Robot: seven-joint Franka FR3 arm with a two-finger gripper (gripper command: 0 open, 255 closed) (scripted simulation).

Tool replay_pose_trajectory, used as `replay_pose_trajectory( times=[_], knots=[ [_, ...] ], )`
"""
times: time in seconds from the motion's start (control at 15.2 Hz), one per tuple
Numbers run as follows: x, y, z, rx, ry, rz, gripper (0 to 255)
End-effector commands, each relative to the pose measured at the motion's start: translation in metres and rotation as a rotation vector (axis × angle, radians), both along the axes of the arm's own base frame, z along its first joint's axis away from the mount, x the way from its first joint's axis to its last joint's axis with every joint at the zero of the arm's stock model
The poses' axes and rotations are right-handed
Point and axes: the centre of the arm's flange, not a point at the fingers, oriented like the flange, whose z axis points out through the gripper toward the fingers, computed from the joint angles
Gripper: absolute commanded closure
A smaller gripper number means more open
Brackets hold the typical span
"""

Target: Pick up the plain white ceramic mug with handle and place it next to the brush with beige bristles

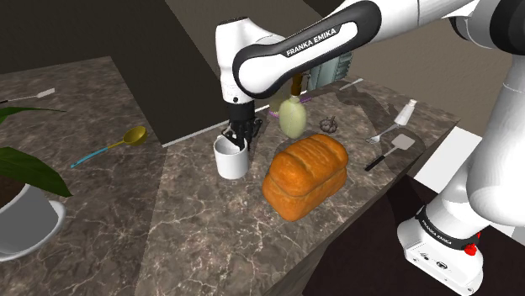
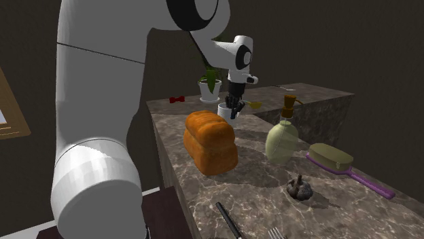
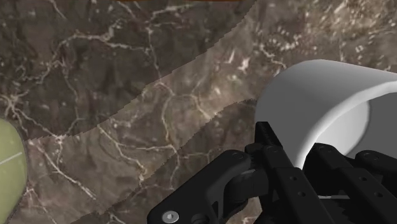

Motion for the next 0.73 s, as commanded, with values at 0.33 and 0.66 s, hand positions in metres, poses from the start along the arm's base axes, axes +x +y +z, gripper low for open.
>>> replay_pose_trajectory(
  times=[0.33,0.66],
  knots=[
    [0.0,0.0,0.038,0.0,0.0,0.0,255],
    [0.0,0.0,0.064,0.0,0.0,0.0,255]
  ],
)
